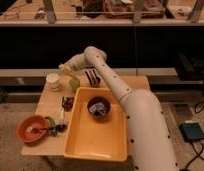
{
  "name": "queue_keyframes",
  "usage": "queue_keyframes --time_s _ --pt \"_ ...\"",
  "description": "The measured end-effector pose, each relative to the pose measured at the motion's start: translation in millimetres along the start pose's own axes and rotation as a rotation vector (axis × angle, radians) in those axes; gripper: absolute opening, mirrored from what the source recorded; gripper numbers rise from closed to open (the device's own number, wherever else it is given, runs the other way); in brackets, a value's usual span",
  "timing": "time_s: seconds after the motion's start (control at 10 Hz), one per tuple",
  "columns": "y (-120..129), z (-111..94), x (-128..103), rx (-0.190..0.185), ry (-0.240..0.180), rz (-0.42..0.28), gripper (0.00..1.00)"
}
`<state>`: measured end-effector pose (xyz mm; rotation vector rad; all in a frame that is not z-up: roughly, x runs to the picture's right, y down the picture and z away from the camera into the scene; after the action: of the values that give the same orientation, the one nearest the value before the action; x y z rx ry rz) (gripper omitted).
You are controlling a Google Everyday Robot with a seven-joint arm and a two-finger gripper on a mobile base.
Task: Place banana in plastic cup
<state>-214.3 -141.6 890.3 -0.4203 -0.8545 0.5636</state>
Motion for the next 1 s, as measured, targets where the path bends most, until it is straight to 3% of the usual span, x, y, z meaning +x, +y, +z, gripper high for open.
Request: queue_keyframes --time_s 0.6,1.0 --pt "-2.0 5.8 6.3 -0.028 -0.012 -0.041 0.03" --pt "-3.0 3.6 11.6 -0.029 -0.01 -0.042 0.44"
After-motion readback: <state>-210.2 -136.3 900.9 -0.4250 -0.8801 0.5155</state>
